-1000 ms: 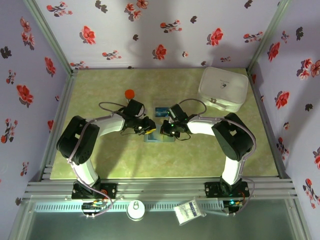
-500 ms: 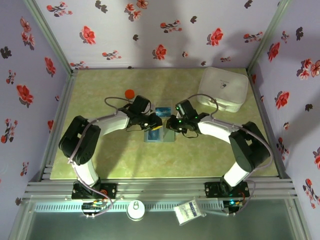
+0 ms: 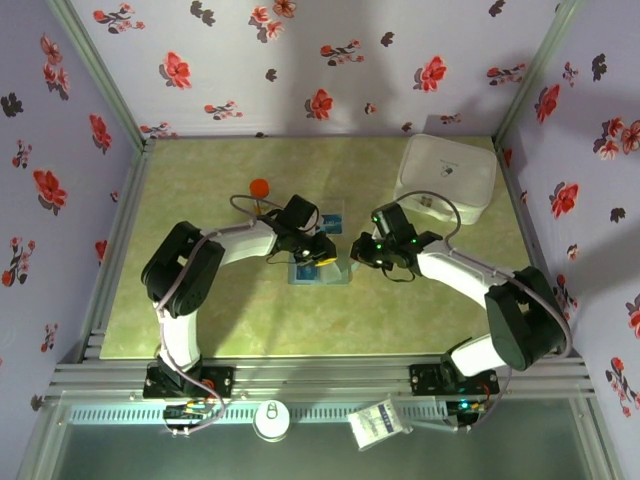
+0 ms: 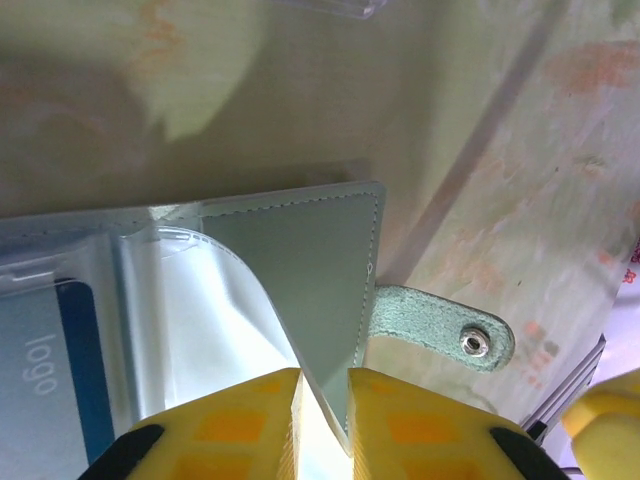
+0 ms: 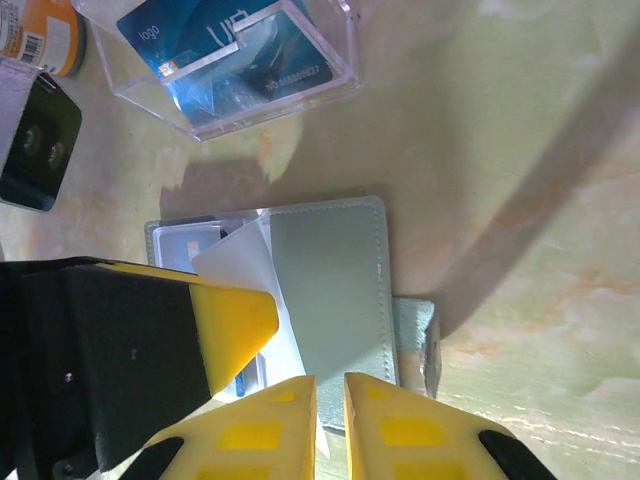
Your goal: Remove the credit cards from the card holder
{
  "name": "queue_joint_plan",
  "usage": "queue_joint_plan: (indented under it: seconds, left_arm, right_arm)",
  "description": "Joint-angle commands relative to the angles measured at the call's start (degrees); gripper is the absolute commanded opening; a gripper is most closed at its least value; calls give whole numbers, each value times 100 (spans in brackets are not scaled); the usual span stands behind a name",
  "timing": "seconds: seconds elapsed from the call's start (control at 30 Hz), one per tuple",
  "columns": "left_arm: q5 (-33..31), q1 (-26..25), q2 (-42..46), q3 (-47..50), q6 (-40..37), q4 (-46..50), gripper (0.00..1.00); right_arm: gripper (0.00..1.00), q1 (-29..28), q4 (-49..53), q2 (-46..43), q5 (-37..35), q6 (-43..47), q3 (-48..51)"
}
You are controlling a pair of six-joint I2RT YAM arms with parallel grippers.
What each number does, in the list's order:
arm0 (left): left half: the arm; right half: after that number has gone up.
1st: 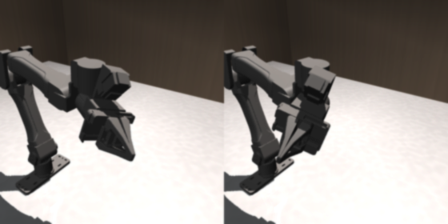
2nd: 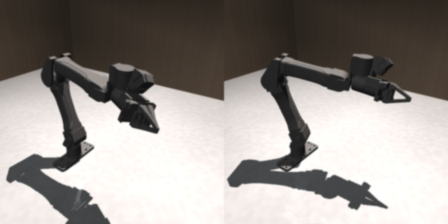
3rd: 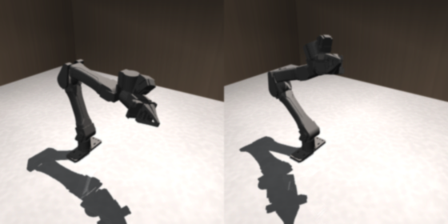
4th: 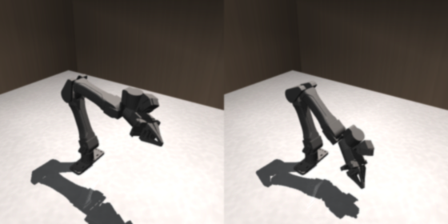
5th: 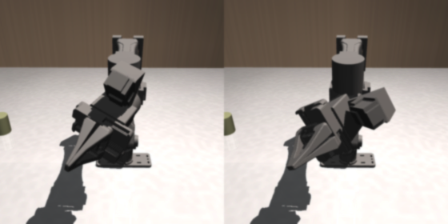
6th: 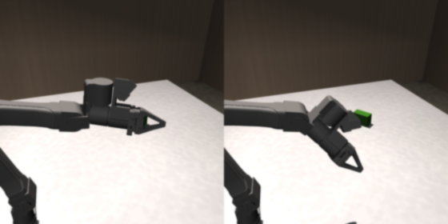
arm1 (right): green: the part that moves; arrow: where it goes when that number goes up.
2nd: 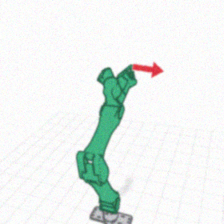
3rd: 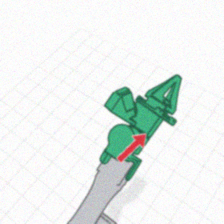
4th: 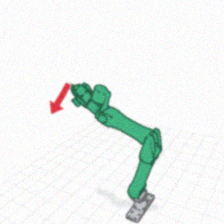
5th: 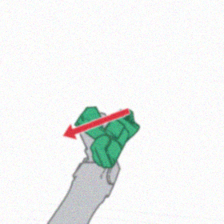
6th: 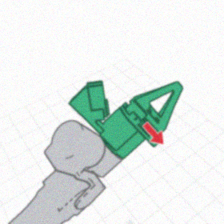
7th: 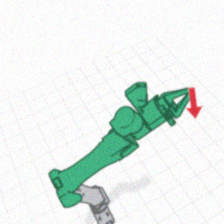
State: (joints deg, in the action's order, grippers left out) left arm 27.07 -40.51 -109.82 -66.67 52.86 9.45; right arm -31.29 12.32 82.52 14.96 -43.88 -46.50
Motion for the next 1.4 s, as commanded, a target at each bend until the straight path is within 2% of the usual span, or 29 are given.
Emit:
queue_joint_plan:
  seconds: [0.0, 0.27, 0.6, 1.07, 1.37]
  left_arm:
    - [31, -39, -164, -194, 89, 101, 21]
    - [43, -36, -77, -509, -72, 368, 29]
    - [78, 125, 128, -570, -234, 525, 30]
    - [81, 729, 1042, 669, -357, 309, 29]
    - [74, 1033, 1463, 1381, -371, 130, 23]
  right_arm:
    - [17, 68, 162, -195, -118, 140, 109]
    - [18, 88, 141, -178, -47, 100, 107]
    - [20, 79, -4, 25, 115, -39, -25]
    - [21, -379, -349, 1039, 305, -279, -689]
    - [22, -788, -414, 1813, 417, -382, -1311]
